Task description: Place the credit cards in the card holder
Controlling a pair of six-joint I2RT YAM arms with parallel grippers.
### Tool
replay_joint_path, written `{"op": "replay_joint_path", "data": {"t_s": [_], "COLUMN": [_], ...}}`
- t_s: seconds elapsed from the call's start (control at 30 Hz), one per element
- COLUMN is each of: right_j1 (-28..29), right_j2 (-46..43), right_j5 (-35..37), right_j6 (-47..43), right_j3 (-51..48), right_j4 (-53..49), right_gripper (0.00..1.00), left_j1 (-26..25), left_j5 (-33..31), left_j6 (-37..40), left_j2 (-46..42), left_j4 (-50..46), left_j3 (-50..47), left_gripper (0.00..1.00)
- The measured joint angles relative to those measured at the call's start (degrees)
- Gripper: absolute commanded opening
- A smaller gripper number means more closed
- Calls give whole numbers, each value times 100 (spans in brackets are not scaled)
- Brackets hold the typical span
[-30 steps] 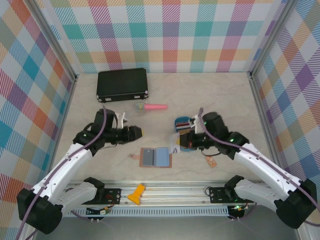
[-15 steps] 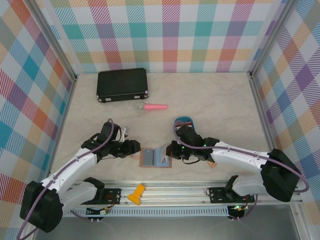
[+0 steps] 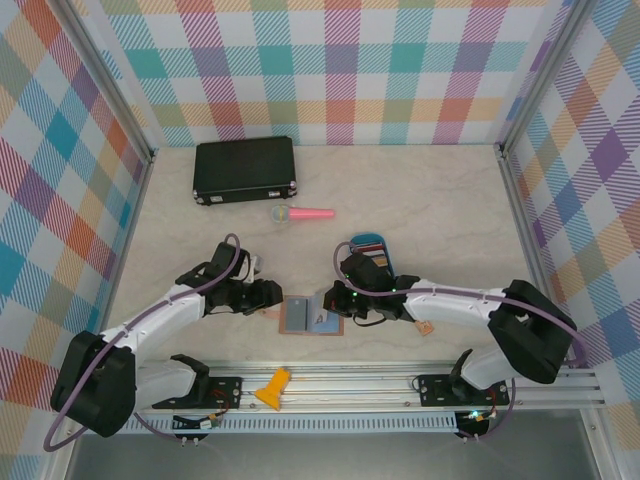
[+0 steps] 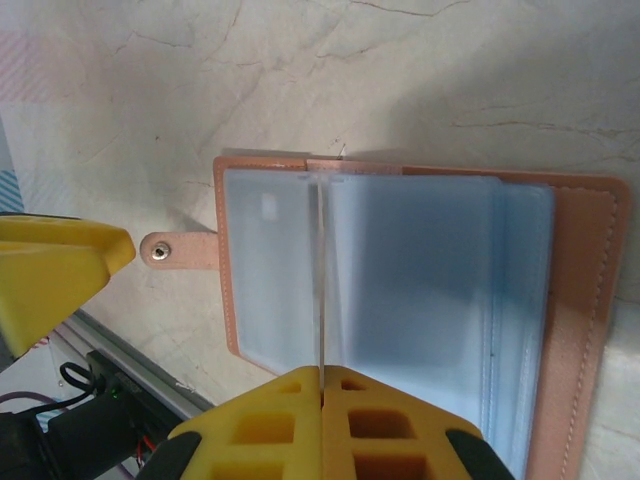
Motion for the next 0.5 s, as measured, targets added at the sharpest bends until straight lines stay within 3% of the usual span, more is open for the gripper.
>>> {"op": "replay_joint_path", "data": {"t_s": [0.5], "right_j1": [109], "right_j2": [326], "right_j5": [4], "right_j6": [-42], "right_j3": [184], "right_j4": [214], "right_gripper": [0], "left_j1": [4], "left_j5": [-223], "left_j6": [15], "left_j2": [365], "left_j4": [-4], "left_j3": [0], "left_gripper": [46]}}
